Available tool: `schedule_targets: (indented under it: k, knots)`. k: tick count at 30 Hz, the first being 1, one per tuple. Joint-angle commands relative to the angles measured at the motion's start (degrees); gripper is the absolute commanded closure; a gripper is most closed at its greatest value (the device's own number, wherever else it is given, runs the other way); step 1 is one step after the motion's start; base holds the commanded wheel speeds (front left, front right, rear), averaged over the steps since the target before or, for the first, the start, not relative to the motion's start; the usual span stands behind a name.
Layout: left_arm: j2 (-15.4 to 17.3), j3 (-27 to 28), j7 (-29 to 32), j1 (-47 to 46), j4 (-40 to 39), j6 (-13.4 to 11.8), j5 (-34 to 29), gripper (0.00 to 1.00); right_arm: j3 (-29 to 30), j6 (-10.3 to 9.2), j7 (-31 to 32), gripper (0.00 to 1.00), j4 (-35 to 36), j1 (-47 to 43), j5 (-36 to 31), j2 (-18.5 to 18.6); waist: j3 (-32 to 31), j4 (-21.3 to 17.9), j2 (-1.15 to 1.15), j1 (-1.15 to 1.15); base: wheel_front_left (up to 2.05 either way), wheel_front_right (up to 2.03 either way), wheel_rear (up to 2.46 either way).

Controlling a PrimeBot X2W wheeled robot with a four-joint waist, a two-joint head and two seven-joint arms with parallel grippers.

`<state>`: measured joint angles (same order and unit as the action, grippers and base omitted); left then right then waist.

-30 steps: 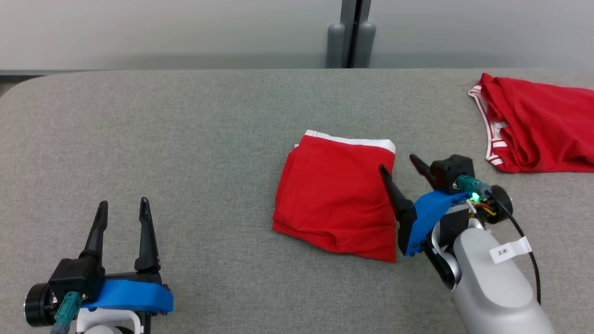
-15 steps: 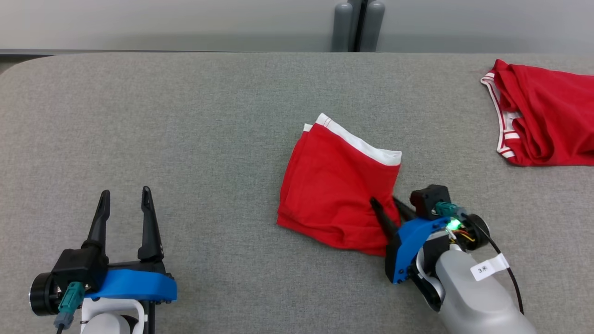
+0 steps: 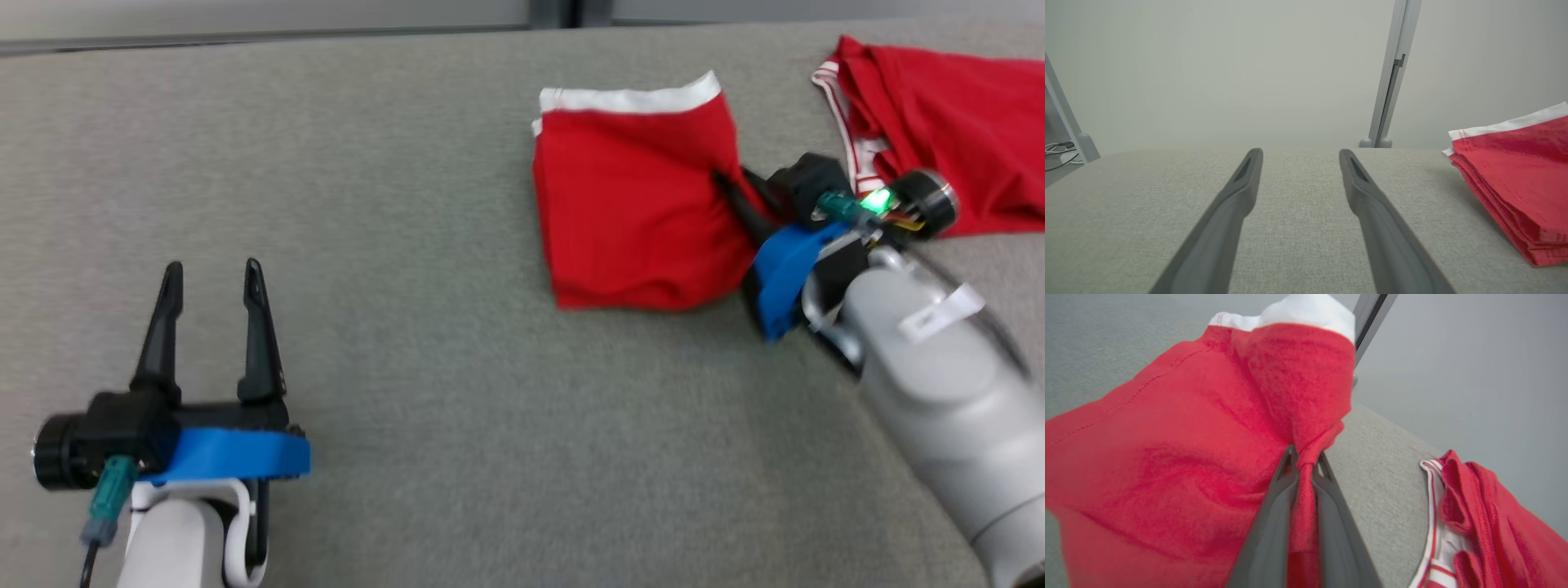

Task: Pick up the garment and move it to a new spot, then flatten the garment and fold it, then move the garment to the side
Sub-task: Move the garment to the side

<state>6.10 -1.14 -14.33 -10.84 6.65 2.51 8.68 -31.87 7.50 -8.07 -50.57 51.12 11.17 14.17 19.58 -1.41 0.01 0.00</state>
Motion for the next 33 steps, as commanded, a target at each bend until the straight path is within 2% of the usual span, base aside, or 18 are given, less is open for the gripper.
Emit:
schedule_targets:
  k: [1, 5, 13, 19, 24, 31, 32, 33]
  knots:
    - [0.5, -0.2, -0.3, -0.9, -0.4, -0.2, -0.4, 0.0, -0.7, -0.01, 0.3, 1.0, 0.5, 1.5, 0.8, 1.5, 0.7, -0.6, -0.01, 0.0, 0.0, 0.0, 0.0]
    - [2.1, 0.0, 0.4, -1.5, -3.0, -0.4, -1.3, 0.0, -4.1, -0.01, 1.1, 1.0, 4.2, 6.6, 4.3, 6.9, 4.6, -4.5, -0.01, 0.0, 0.0, 0.0, 0.0]
    - [5.5, 1.0, 4.0, -1.2, -10.9, -1.1, -2.8, 0.0, -5.8, -0.01, 2.5, 1.0, 9.9, 12.7, 12.1, 16.8, 10.2, -12.6, -0.01, 0.0, 0.0, 0.0, 0.0]
    - [8.1, 1.4, 7.8, -2.3, -17.9, -0.8, -3.8, 0.0, -6.5, -0.01, 4.4, 1.0, 10.1, 16.8, 15.9, 22.7, 14.5, -15.9, -0.01, 0.0, 0.0, 0.0, 0.0]
    - [9.2, 1.2, 9.6, -3.5, -20.9, -0.7, -4.2, 0.0, -7.4, -0.01, 5.4, 1.0, 6.5, 20.6, 16.6, 23.3, 16.9, -16.4, -0.01, 0.0, 0.0, 0.0, 0.0]
    - [9.5, 0.7, 10.2, -4.8, -22.3, -1.0, -4.2, 0.0, -7.7, -0.01, 5.9, 1.0, -5.1, 26.6, 14.3, 20.1, 19.3, -14.8, -0.01, 0.0, 0.0, 0.0, 0.0]
    - [9.5, 0.7, 10.1, -4.9, -22.4, -1.0, -4.1, 0.0, -7.6, -0.01, 5.6, 0.79, -7.0, 27.5, 13.4, 19.6, 19.6, -14.5, -0.01, 0.0, 0.0, 0.0, 0.0]
    - [9.5, 0.7, 9.9, -5.0, -22.4, -1.1, -4.1, 0.0, -7.6, -0.01, 5.2, 0.2, -8.8, 28.2, 12.4, 19.2, 19.7, -14.2, -0.01, 0.0, 0.0, 0.0, 0.0]
